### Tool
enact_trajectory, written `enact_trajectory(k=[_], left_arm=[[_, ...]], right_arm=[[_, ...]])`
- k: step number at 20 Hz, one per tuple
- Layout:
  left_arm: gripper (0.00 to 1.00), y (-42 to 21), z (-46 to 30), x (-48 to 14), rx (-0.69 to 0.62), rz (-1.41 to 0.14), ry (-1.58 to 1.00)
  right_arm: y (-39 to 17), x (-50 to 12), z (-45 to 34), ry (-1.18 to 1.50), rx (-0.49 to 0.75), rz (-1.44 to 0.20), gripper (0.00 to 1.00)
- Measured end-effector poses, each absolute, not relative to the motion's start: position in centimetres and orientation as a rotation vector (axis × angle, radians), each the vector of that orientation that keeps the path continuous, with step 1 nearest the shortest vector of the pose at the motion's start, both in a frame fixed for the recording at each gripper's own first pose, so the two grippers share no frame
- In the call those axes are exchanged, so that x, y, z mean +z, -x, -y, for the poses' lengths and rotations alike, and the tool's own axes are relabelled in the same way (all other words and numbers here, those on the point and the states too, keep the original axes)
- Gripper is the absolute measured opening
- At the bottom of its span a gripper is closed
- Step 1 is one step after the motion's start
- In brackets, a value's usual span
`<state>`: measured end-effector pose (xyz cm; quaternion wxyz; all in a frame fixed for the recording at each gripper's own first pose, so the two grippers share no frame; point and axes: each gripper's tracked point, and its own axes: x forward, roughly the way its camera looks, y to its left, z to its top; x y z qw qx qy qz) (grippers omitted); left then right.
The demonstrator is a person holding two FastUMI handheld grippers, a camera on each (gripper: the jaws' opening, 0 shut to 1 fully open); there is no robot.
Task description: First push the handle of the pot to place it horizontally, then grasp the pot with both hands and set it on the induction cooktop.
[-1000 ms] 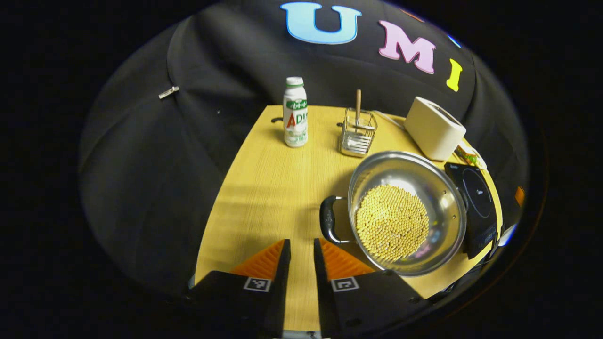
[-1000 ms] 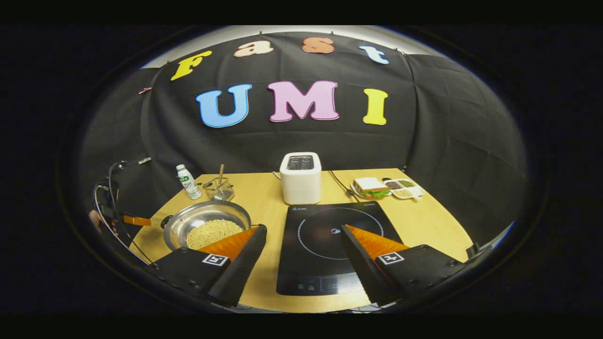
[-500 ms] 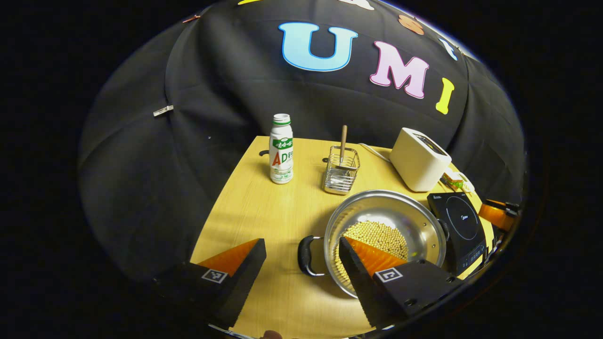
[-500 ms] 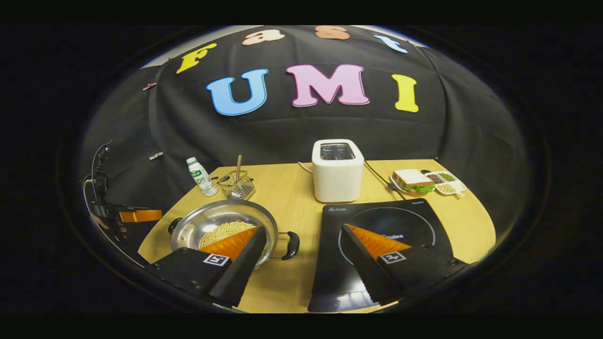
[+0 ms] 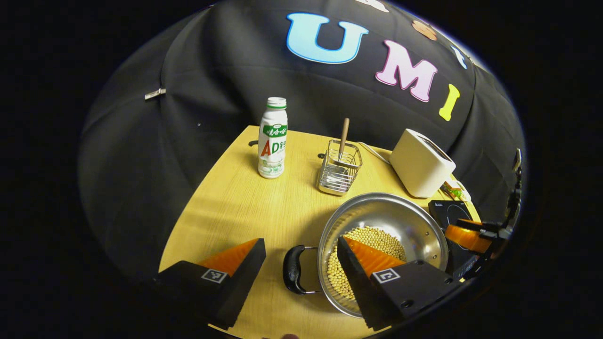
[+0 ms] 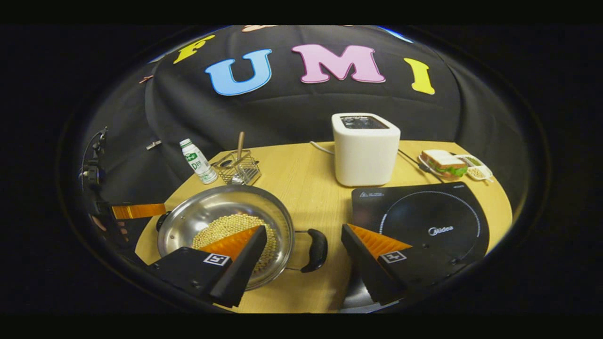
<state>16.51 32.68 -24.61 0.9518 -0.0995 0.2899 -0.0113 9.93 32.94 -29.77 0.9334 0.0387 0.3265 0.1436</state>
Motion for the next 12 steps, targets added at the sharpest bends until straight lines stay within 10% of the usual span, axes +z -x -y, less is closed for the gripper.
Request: enact_trajectory(k=[12], left_arm=[[0.88,-18.2,-31.2,-29.9,-0.052,-0.644,0.244]], right_arm=[[-10.5,-34.3,-34.5,-0.088,0.290,-0.719,0.96]])
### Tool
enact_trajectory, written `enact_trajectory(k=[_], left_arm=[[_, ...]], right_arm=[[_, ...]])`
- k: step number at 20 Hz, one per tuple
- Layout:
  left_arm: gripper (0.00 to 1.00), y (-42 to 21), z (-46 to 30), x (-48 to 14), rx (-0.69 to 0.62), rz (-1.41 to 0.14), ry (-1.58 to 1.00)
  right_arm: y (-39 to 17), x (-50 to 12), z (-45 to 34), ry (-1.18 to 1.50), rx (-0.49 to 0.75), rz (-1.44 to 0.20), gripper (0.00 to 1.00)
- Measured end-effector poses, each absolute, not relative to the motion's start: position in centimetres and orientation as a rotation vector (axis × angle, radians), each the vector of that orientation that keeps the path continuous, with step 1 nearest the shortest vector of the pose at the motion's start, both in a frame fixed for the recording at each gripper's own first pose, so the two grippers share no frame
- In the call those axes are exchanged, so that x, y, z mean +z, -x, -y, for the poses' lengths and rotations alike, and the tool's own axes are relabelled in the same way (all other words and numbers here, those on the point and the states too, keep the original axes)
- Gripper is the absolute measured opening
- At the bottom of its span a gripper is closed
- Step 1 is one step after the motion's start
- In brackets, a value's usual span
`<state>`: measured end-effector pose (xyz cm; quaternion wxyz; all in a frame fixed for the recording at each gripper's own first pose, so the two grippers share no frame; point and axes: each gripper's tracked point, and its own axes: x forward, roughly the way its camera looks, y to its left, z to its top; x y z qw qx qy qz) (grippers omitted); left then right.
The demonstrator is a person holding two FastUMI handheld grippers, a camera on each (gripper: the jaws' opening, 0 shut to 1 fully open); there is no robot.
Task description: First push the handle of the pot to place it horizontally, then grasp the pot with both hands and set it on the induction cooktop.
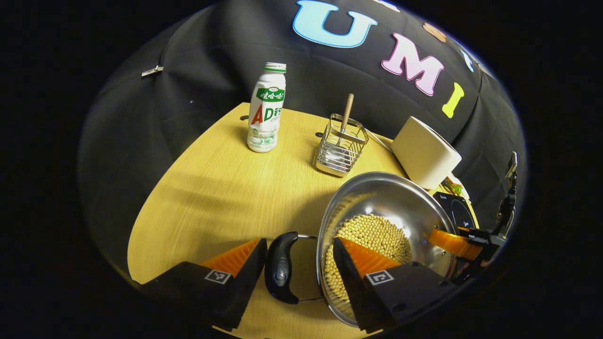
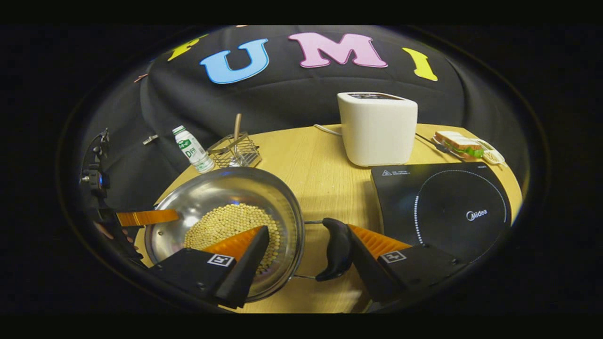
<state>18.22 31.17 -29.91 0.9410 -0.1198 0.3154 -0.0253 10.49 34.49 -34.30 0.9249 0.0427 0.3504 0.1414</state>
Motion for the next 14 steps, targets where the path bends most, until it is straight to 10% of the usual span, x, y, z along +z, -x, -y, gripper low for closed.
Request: enact_trajectory(k=[8,14], left_arm=[[0.68,-18.9,-31.4,-31.7,-0.038,-0.676,0.275],[0.64,-18.5,-31.4,-32.3,-0.051,-0.676,0.278]], right_arm=[[-11.1,-35.5,-33.7,-0.043,0.300,-0.743,0.69],[-10.9,-36.0,-33.5,-0.007,0.307,-0.808,0.68]])
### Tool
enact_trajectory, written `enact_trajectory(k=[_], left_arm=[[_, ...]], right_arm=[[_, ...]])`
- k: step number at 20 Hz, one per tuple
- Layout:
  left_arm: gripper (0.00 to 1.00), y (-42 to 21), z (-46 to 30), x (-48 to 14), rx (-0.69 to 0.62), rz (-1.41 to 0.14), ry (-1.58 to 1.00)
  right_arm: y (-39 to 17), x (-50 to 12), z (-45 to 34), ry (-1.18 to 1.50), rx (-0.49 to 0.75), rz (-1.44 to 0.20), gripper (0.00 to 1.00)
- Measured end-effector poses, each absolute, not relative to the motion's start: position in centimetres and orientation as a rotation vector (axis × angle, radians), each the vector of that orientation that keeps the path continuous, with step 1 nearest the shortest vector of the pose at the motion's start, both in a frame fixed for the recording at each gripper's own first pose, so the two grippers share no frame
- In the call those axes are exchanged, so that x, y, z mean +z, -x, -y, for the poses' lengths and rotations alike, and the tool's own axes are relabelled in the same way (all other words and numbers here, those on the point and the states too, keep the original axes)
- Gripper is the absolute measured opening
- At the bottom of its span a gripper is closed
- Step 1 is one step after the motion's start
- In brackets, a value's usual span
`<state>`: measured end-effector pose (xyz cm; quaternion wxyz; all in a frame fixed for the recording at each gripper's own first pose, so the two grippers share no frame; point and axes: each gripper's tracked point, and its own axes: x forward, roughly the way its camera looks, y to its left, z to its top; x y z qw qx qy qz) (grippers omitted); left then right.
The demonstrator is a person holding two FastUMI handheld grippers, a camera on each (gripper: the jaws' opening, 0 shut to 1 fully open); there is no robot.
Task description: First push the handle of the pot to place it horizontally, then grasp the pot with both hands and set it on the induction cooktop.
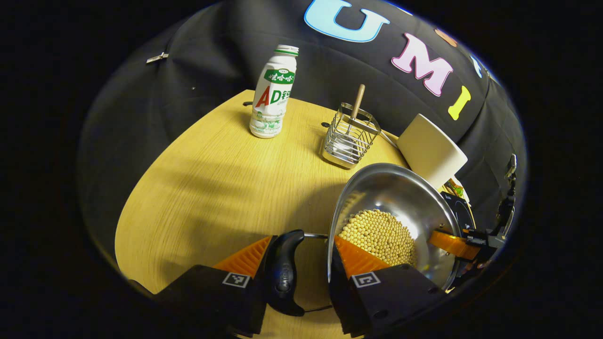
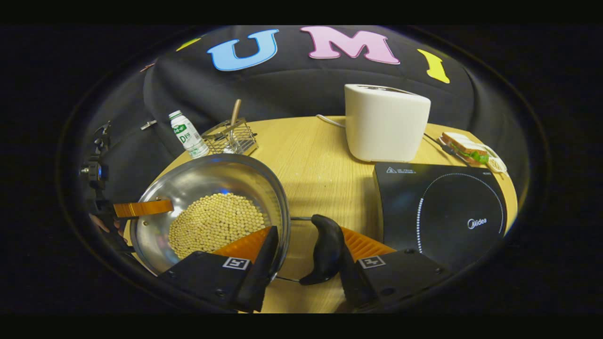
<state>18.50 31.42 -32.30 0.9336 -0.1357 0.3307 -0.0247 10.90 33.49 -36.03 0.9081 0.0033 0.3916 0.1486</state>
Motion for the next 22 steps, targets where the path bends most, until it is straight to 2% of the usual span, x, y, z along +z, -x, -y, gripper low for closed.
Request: enact_trajectory(k=[3,4,5,12,22], left_arm=[[0.63,-18.1,-31.5,-32.3,-0.041,-0.674,0.262],[0.63,-18.2,-31.5,-32.2,-0.036,-0.673,0.265],[0.62,-18.0,-31.5,-32.4,-0.031,-0.677,0.268],[0.60,-16.8,-31.6,-31.8,0.003,-0.679,0.272],[0.59,-15.6,-28.2,-27.3,0.021,-0.640,0.270]], right_arm=[[-11.1,-36.1,-33.5,0.001,0.311,-0.832,0.66],[-11.1,-36.1,-33.6,-0.007,0.308,-0.838,0.60],[-11.0,-36.1,-33.5,-0.011,0.307,-0.843,0.63],[-10.4,-35.8,-33.7,0.003,0.330,-0.855,0.60],[-11.1,-30.6,-30.8,-0.021,0.356,-0.794,0.60]])
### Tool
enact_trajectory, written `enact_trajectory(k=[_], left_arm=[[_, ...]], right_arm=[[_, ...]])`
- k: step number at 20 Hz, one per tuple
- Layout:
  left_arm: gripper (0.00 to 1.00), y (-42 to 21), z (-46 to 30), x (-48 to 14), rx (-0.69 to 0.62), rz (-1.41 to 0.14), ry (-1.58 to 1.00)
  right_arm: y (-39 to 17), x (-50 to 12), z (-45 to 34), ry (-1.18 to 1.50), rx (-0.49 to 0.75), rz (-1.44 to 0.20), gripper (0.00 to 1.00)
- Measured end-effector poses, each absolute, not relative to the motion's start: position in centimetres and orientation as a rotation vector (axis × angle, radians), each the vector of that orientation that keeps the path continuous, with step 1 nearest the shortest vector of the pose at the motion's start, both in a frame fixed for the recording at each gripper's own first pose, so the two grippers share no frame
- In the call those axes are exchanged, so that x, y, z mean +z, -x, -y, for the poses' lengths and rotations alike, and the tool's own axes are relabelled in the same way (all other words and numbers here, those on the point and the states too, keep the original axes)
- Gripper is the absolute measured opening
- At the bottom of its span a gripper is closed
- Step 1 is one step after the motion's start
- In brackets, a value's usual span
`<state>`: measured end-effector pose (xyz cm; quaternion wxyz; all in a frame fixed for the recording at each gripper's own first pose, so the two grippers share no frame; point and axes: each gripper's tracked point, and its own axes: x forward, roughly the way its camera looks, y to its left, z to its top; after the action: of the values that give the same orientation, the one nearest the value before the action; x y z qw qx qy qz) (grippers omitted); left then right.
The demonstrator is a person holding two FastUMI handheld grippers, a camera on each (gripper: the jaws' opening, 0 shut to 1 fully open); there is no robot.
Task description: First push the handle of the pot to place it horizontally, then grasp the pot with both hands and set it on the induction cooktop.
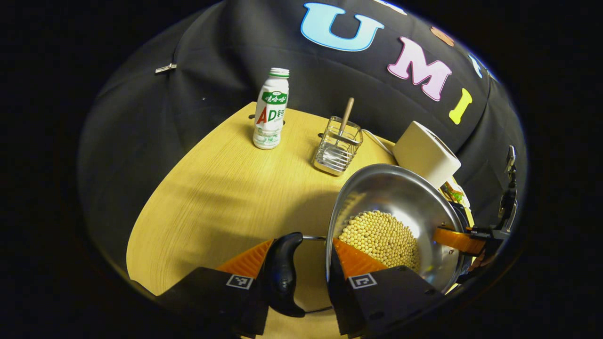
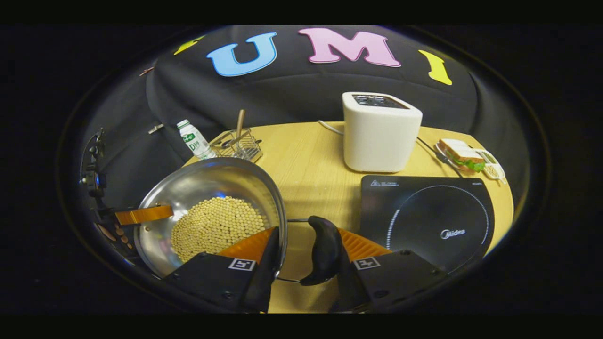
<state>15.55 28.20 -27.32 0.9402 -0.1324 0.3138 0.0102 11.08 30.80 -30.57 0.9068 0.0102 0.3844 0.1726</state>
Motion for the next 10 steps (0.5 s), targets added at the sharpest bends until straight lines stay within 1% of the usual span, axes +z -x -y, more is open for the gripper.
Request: enact_trajectory(k=[3,4,5,7,10], left_arm=[[0.59,-15.5,-25.7,-25.8,0.018,-0.629,0.278],[0.59,-15.4,-24.8,-25.4,0.015,-0.624,0.278],[0.59,-15.5,-23.7,-25.0,0.013,-0.622,0.280],[0.58,-15.5,-21.6,-24.3,0.014,-0.617,0.284],[0.59,-16.0,-17.8,-23.6,0.005,-0.610,0.280]], right_arm=[[-11.5,-28.7,-28.5,-0.025,0.356,-0.773,0.59],[-11.7,-27.9,-27.5,-0.024,0.355,-0.764,0.55],[-11.9,-27.5,-26.5,-0.023,0.355,-0.760,0.60],[-12.2,-26.7,-24.5,-0.027,0.354,-0.759,0.60],[-13.0,-25.8,-20.8,-0.026,0.349,-0.750,0.59]])
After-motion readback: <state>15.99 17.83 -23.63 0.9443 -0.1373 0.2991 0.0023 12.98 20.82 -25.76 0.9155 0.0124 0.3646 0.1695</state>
